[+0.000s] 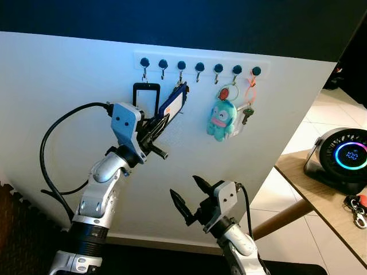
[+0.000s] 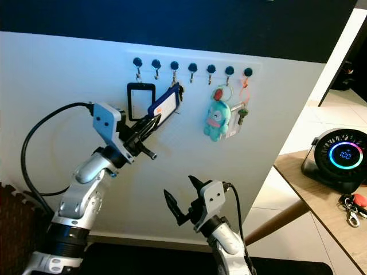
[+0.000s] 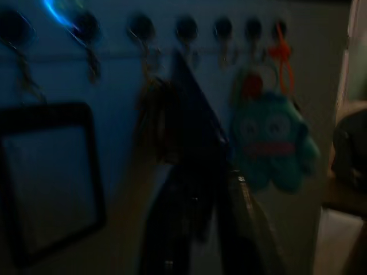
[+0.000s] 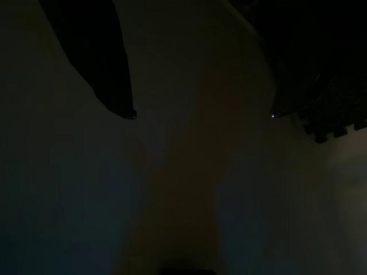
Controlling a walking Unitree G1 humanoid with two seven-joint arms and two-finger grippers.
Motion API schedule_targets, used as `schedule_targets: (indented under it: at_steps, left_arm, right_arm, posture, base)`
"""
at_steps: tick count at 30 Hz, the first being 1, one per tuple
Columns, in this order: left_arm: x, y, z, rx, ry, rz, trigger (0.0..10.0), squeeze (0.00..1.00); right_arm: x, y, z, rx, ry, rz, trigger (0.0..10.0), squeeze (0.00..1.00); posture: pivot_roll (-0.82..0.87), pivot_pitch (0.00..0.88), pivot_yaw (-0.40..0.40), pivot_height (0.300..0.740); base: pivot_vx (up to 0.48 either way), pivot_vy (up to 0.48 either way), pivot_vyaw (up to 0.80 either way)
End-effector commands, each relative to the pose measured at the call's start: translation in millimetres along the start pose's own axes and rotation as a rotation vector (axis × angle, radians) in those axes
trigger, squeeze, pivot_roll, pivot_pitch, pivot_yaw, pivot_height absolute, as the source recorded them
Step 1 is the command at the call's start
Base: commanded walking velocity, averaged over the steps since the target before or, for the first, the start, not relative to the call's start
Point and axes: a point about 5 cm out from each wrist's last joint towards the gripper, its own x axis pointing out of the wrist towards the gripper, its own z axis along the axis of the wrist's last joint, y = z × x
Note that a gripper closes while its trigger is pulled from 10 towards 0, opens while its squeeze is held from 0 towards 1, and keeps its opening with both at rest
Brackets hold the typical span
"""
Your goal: Hang keys on a hook
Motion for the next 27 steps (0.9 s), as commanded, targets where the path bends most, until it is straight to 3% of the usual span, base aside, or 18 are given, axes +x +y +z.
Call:
schedule_targets:
  at_steps: [1, 5, 6, 22, 24, 25, 26, 27]
  left_arm:
    - [-0.4, -3.5, -4.9, -0.017, 0.020, -0.010, 10.0, 1.00]
    - [-0.5, -2.1, -1.2, -0.025, -0.008, 0.004, 10.0, 1.00]
    - [-1.9, -1.5, 1.9, -0.043, -0.037, 0.006, 10.0, 0.00]
    - [-24.8, 4.1, -18.1, -0.065, 0.037, 0.056, 10.0, 0.00]
    - [-37.1, 13.8, -33.1, -0.079, 0.106, 0.145, 10.0, 0.00]
    - [-48.3, 18.5, -49.9, -0.058, 0.208, 0.185, 10.0, 0.00]
    - [-48.3, 18.5, -49.9, -0.058, 0.208, 0.185, 10.0, 0.00]
    - [-58.8, 20.9, -63.5, -0.029, 0.294, 0.202, 10.0, 0.00]
  right_arm:
    - [-2.8, -2.3, -3.7, 0.002, 0.022, -0.012, 10.0, 0.00]
    - [-3.0, -2.5, -3.8, 0.002, 0.022, -0.012, 10.0, 0.00]
    - [-3.0, -2.8, -3.8, 0.002, 0.023, -0.014, 10.0, 0.00]
    - [-9.9, -3.2, -14.7, -0.006, 0.090, -0.010, 10.0, 0.00]
    - [-13.8, -4.5, -24.3, -0.012, 0.162, -0.017, 10.0, 0.00]
    - [-17.9, -5.7, -34.1, -0.022, 0.238, -0.025, 10.0, 0.00]
    - [-17.9, -5.7, -34.1, -0.022, 0.238, -0.025, 10.0, 0.00]
    - [-21.7, -7.2, -41.2, -0.036, 0.292, -0.033, 10.0, 0.00]
  posture:
    - [0.10, 0.062, -0.055, 0.740]
    - [0.10, 0.063, -0.055, 0.740]
    - [0.10, 0.063, -0.054, 0.740]
    - [0.10, 0.053, -0.054, 0.740]
    - [0.10, 0.052, -0.056, 0.740]
    - [0.10, 0.050, -0.058, 0.740]
    - [0.10, 0.050, -0.058, 0.740]
    - [0.10, 0.049, -0.059, 0.740]
  base:
    - [0.000, 0.000, 0.00]
    - [0.000, 0.000, 0.00]
    - [0.000, 0.000, 0.00]
    - [0.000, 0.000, 0.00]
    - [0.000, 0.000, 0.00]
    - [0.000, 0.000, 0.00]
    - [0.000, 0.000, 0.00]
    - [0.000, 0.000, 0.00]
